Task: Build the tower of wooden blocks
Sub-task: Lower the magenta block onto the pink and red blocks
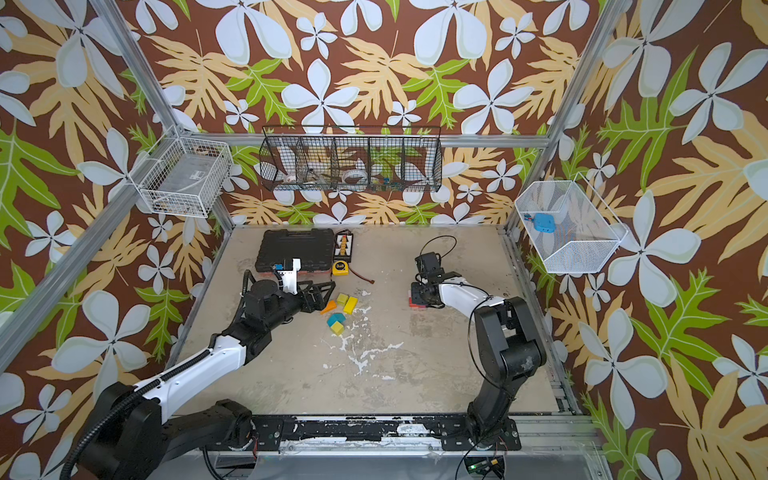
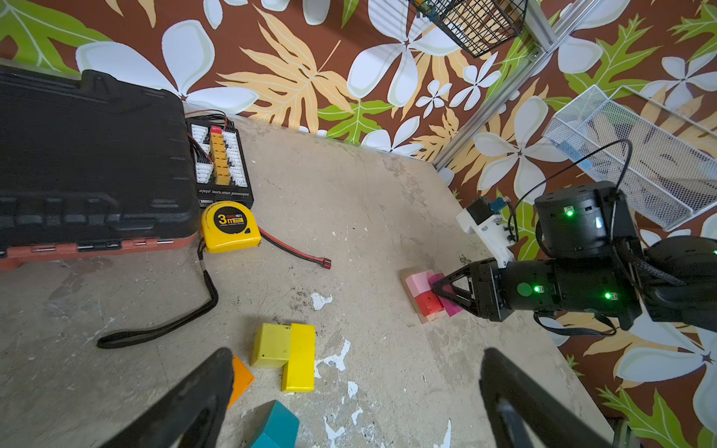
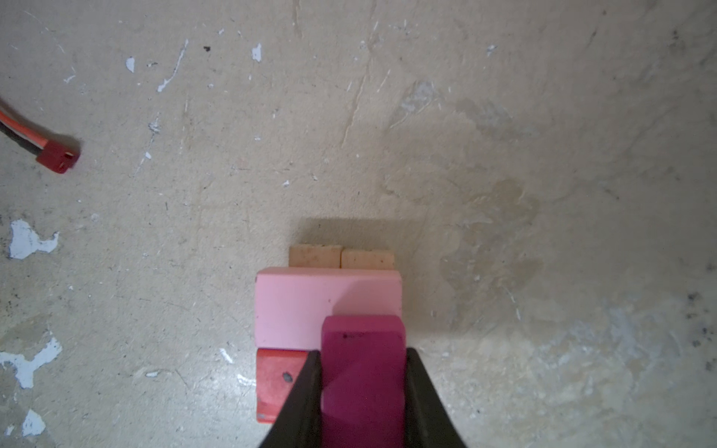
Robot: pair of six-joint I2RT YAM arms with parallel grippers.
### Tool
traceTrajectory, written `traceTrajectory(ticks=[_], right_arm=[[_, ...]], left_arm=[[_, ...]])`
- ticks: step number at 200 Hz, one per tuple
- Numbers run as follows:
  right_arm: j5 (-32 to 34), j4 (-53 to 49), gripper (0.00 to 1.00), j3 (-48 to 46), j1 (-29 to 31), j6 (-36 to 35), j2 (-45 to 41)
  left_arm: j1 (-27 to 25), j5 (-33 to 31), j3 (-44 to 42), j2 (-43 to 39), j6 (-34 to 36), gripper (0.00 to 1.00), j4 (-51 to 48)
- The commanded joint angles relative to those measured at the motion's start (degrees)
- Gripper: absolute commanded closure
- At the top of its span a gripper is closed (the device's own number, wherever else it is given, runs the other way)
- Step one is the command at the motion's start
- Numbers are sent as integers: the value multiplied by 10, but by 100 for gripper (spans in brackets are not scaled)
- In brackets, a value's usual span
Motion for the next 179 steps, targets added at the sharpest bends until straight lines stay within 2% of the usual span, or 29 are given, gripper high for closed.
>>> traceTrajectory(ticks=[1,35,77,179], right_arm=[[-3,8,100,3,-1,7,0],[-7,10,100,3,-1,8,0],[-7,8,92,3,-1,10,1],[-5,15,91,2,-1,15,-3]], left_arm=[[1,7,5,2,-4,0,20],[1,8,5,3,-4,0,20],[1,8,5,5,-4,0,21],[1,14,5,9,-4,0,24]])
